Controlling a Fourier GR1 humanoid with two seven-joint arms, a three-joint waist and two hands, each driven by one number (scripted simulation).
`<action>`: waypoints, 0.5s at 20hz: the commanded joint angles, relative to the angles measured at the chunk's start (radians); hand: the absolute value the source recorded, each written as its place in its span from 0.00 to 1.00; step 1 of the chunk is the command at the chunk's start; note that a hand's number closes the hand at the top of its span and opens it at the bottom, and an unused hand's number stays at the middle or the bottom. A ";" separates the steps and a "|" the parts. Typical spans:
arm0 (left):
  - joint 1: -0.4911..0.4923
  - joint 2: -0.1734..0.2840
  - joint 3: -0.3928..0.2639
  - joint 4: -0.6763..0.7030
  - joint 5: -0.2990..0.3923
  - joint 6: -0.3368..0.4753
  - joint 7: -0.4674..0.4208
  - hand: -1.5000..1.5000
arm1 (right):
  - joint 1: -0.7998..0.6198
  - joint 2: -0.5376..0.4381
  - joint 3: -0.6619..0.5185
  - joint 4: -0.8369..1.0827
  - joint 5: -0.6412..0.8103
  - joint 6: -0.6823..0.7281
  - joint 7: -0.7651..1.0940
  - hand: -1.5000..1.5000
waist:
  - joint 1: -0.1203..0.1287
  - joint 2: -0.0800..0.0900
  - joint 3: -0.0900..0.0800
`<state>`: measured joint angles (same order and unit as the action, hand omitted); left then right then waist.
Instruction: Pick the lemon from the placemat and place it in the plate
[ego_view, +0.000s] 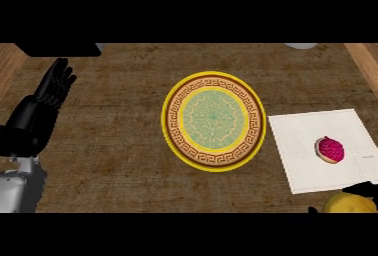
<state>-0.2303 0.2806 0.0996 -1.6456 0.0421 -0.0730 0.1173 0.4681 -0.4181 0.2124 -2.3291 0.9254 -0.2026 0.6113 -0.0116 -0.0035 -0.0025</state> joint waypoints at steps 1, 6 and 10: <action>-0.006 -0.018 -0.024 -0.014 -0.014 0.005 0.021 0.50 | -0.066 0.050 0.122 -0.163 0.094 0.087 0.102 1.00 | 0.011 0.002 0.001; -0.045 -0.017 -0.013 -0.004 -0.004 0.003 0.048 0.50 | -0.456 0.113 0.164 -0.012 0.097 0.236 0.271 1.00 | 0.031 0.006 0.000; -0.069 0.026 0.039 0.016 0.043 -0.049 0.043 0.50 | -0.654 0.249 0.262 0.112 0.157 0.277 0.371 1.00 | 0.029 0.004 0.001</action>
<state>-0.2739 0.2664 0.0938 -1.6252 0.0400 -0.0810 0.1339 -0.0104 -0.2683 0.3939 -2.2785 1.0122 0.0190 0.8882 0.0115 0.0012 -0.0021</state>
